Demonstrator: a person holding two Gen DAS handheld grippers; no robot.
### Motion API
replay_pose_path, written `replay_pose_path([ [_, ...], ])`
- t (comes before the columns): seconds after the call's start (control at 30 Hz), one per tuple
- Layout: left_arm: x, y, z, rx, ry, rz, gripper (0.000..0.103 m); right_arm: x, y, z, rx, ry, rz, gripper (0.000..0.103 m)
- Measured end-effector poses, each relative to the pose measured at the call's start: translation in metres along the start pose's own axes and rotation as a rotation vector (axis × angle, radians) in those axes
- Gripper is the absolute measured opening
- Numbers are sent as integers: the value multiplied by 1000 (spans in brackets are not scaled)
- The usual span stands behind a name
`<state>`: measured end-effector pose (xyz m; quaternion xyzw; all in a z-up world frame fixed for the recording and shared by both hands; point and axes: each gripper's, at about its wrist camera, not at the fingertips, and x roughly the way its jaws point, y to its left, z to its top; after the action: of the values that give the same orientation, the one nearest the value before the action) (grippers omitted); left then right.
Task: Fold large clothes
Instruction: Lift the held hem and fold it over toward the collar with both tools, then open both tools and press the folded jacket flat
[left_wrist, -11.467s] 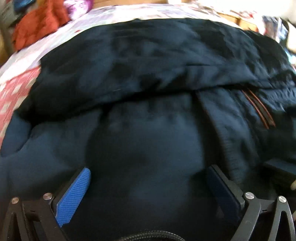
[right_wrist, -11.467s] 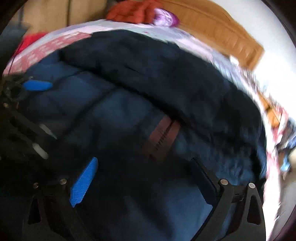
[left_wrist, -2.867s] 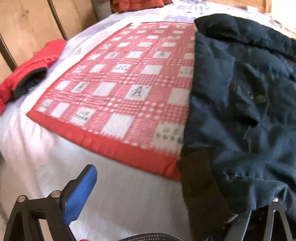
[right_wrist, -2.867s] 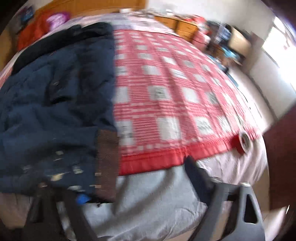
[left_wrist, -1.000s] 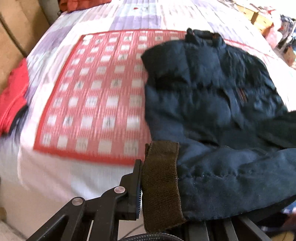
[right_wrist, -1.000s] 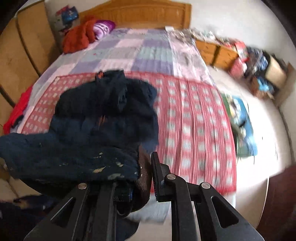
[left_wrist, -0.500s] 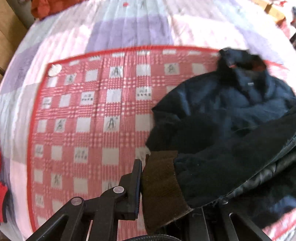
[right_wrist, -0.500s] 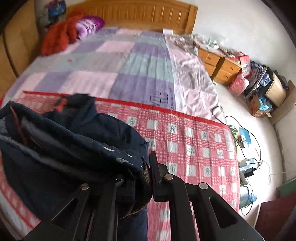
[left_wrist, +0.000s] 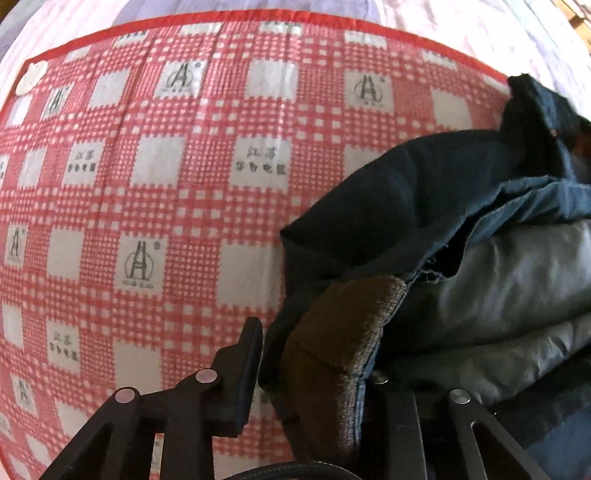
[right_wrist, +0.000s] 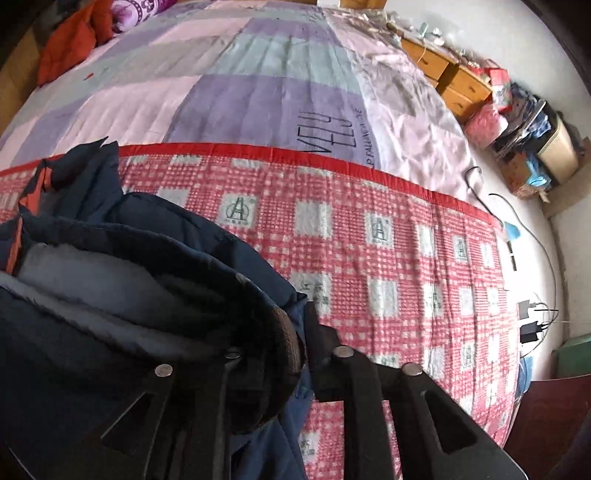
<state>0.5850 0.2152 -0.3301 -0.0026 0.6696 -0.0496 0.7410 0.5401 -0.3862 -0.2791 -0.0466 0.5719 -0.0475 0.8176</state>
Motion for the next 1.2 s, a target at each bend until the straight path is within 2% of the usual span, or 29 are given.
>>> replay_pose_path([
  [0.03, -6, 2, 0, 14, 2, -31, 37, -1, 0, 2, -15, 3, 8, 25],
  [0.07, -12, 5, 0, 20, 12, -78, 49, -2, -1, 3, -36, 3, 9, 34],
  [0.1, -18, 13, 1, 16, 36, -155, 59, -4, -2, 4, -47, 1, 9, 41],
  [0.17, -31, 28, 6, -23, 35, -223, 69, -10, -15, 9, -29, 12, 48, 70],
  [0.23, -48, 55, 11, -164, 22, -344, 85, -15, -32, 18, 16, 30, 82, 80],
  [0.27, -58, 70, 10, -244, -16, -405, 87, -23, -37, 24, 16, 17, 86, 82],
  [0.3, -66, 74, 9, -274, -51, -420, 89, -29, -36, 26, -1, 5, 82, 82],
  [0.33, -78, 77, 5, -283, -99, -418, 89, -39, -32, 27, -33, -17, 77, 82],
  [0.4, -96, 70, -5, -232, -177, -369, 90, -58, -30, 26, -45, -71, 89, 85],
  [0.43, -104, 61, -11, -190, -206, -325, 90, -67, -35, 27, -11, -95, 143, 86],
  [0.5, -116, 43, -18, -84, -251, -223, 90, -79, -43, 30, 55, -125, 175, 86],
  [0.57, -129, 26, -22, -6, -323, -130, 90, -91, -43, 35, 62, -182, 81, 86],
  [0.63, -139, 22, -21, 7, -392, -76, 90, -113, -28, 33, 1, -287, -54, 86],
  [0.67, -151, 15, -25, 15, -449, -71, 90, -124, -19, 29, -21, -328, -54, 86],
  [0.73, -165, 9, -32, 6, -540, -59, 90, -150, 11, 5, -71, -410, 128, 86],
  [0.83, -180, 0, -53, -53, -612, -34, 91, -162, 63, -40, -167, -400, 262, 86],
  [0.87, -181, -5, -62, -52, -622, -31, 91, -161, 91, -67, -227, -377, 288, 86],
  [0.93, -178, -26, -90, -15, -627, -50, 91, -156, 128, -107, -305, -358, 277, 86],
  [0.97, -172, -39, -107, 8, -623, -74, 92, -150, 146, -132, -332, -345, 265, 86],
  [1.03, -154, -65, -130, 41, -597, -130, 94, -129, 172, -160, -348, -294, 239, 86],
  [1.13, -108, -103, -146, 93, -511, -200, 94, -88, 191, -162, -326, -239, 182, 86],
  [1.2, -60, -122, -135, 134, -429, -157, 94, -69, 200, -148, -299, -244, 145, 92],
])
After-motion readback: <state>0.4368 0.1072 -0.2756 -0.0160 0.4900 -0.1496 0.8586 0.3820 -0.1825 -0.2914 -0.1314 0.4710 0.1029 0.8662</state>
